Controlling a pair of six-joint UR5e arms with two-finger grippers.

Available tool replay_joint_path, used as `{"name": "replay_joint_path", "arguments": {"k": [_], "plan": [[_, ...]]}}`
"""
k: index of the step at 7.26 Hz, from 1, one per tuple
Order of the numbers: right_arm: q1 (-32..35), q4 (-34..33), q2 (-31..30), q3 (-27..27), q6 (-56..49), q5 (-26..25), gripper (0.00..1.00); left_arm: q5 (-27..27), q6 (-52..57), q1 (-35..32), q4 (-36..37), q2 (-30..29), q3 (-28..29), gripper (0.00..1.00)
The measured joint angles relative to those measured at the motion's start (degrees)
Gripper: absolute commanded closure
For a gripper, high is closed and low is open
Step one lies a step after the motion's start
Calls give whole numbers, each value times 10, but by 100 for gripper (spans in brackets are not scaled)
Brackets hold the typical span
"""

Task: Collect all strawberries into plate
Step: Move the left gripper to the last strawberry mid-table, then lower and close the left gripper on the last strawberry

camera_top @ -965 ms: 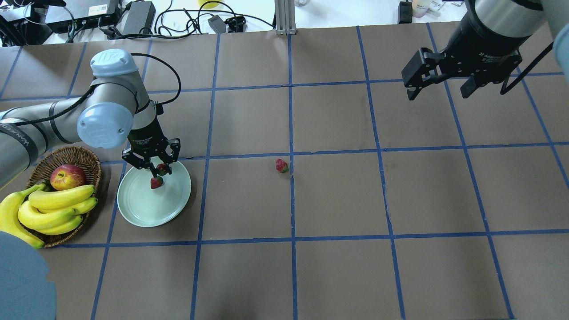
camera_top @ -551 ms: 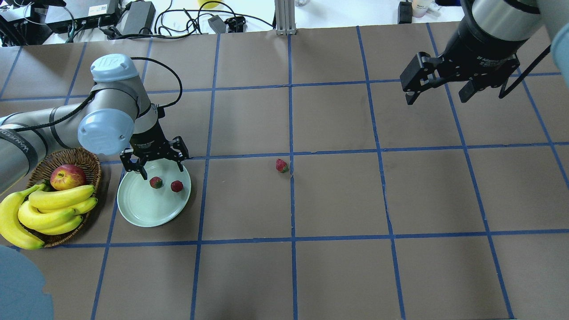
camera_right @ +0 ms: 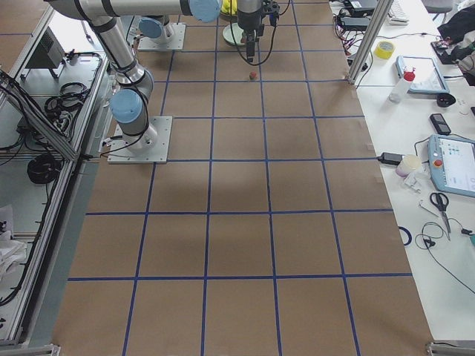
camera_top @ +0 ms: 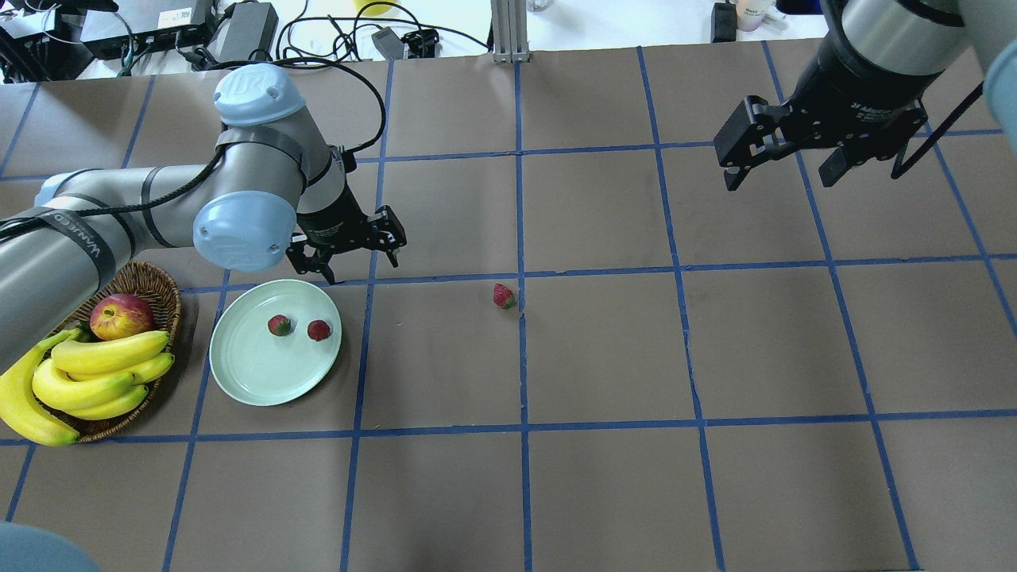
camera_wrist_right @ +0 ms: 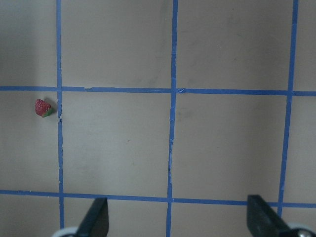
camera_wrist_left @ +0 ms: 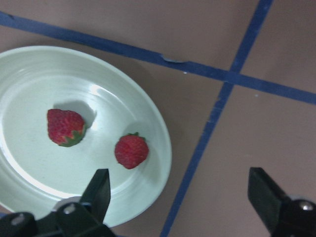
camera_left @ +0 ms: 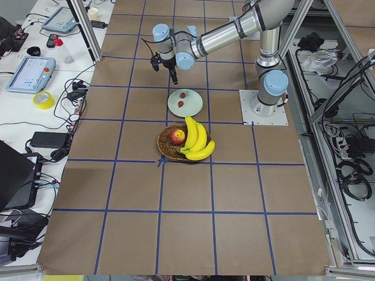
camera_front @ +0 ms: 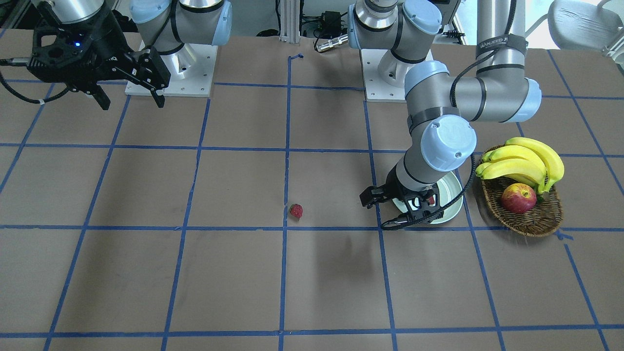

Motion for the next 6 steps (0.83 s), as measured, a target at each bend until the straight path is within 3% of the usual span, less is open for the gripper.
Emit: {"name": "replay_joint_path", "arguments": {"k": [4, 6], "plan": [[0, 0, 0, -1, 1, -1, 0, -77, -257, -86, 88, -33, -9, 0], [0, -5, 0, -2, 8, -4, 0, -86, -315, -113, 104, -58, -10, 0]]}}
